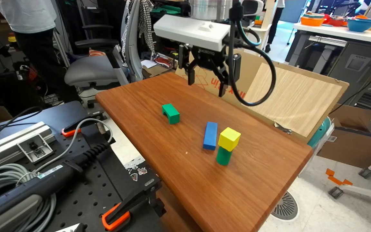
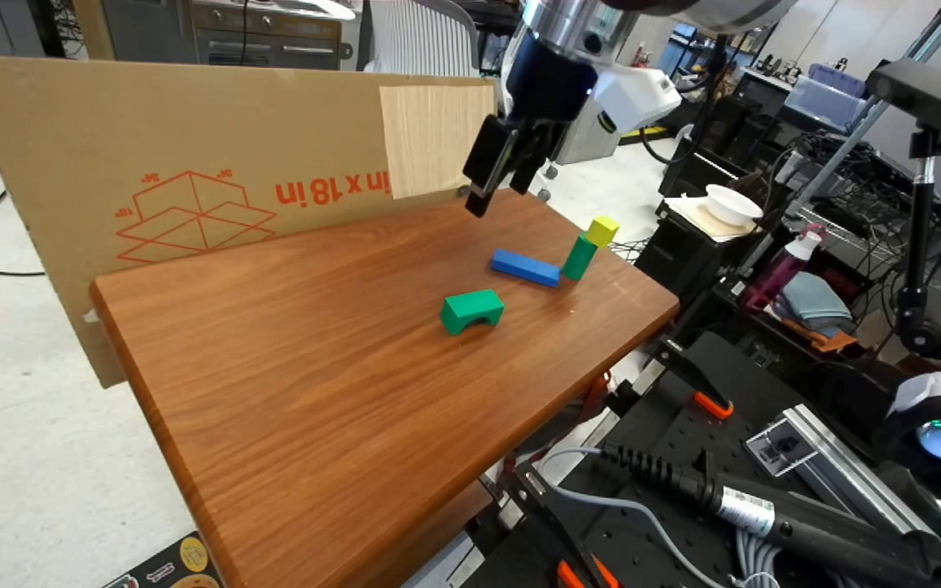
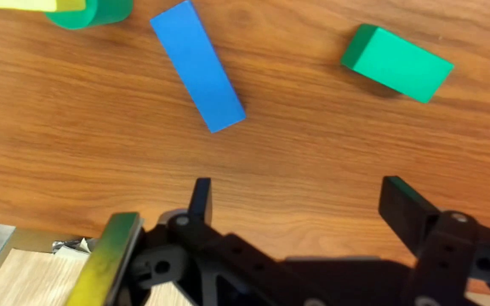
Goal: Remove the blue block from the green block and put it on the table
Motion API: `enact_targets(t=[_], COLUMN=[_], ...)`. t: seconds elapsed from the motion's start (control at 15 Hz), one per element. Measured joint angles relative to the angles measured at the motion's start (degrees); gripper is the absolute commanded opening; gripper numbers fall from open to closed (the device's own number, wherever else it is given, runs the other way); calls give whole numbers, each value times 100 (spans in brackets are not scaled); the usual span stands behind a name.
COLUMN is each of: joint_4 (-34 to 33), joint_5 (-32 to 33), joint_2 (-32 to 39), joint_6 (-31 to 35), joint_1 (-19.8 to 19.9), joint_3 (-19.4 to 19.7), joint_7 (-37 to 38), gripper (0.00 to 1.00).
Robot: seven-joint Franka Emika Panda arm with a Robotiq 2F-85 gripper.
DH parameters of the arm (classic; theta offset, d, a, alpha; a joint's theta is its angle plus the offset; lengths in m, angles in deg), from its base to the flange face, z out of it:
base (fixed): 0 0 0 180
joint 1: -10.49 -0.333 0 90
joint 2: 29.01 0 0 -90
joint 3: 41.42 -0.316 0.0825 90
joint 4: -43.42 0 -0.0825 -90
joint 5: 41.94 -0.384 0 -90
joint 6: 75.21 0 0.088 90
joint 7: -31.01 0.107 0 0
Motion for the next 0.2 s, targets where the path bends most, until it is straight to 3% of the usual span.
enact_targets(t=[0.2], joint_4=[218], joint_5=[0], joint_2=[-293], joint_6=[-184], joint_1=[-191], joint_3=[12], joint_7=[741], gripper=[100])
